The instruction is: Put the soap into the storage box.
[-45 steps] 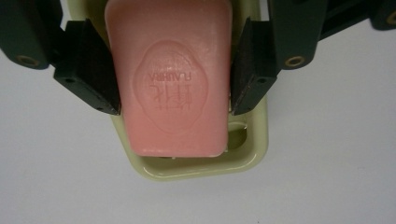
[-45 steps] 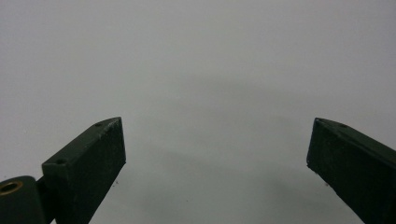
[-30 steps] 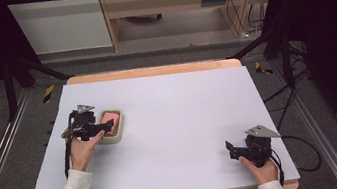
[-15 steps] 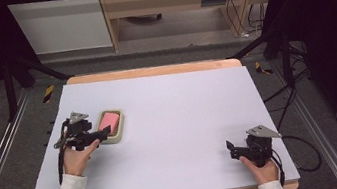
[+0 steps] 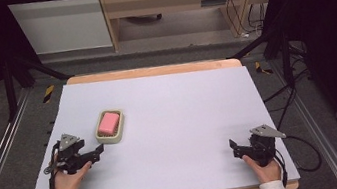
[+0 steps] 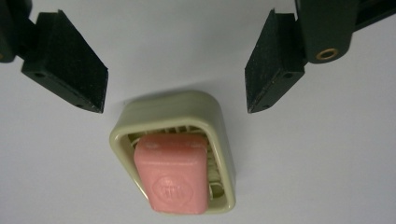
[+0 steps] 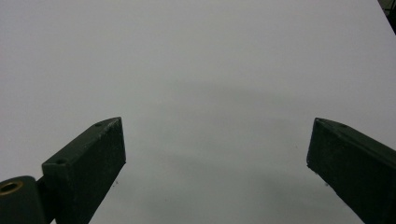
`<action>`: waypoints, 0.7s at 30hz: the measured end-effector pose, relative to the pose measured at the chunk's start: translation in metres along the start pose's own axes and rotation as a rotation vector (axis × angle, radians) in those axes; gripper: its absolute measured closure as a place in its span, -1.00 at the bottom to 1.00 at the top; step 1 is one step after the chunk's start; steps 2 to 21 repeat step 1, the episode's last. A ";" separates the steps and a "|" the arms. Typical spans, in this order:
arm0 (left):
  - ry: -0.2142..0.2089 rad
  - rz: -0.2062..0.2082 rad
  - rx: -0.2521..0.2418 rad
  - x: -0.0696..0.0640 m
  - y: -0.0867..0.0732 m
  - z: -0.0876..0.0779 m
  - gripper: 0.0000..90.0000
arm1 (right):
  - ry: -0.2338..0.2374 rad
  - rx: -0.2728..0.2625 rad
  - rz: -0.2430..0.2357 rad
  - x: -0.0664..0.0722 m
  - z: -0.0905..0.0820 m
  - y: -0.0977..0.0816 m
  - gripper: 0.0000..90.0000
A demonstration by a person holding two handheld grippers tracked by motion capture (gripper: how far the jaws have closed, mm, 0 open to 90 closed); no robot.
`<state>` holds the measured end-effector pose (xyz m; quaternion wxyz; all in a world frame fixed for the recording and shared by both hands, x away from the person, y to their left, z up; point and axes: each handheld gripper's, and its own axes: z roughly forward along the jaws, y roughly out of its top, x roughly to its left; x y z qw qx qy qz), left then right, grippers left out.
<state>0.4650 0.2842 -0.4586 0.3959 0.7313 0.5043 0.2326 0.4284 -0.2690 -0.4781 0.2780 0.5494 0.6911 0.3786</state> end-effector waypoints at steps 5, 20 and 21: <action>0.000 0.000 0.000 0.000 0.000 0.000 -0.54 | -0.003 -0.001 0.001 0.000 0.000 0.000 -0.89; 0.000 0.000 0.000 0.000 0.000 0.000 -0.54 | -0.003 -0.001 0.001 0.000 0.000 0.000 -0.89; 0.000 0.000 0.000 0.000 0.000 0.000 -0.54 | -0.003 -0.001 0.001 0.000 0.000 0.000 -0.89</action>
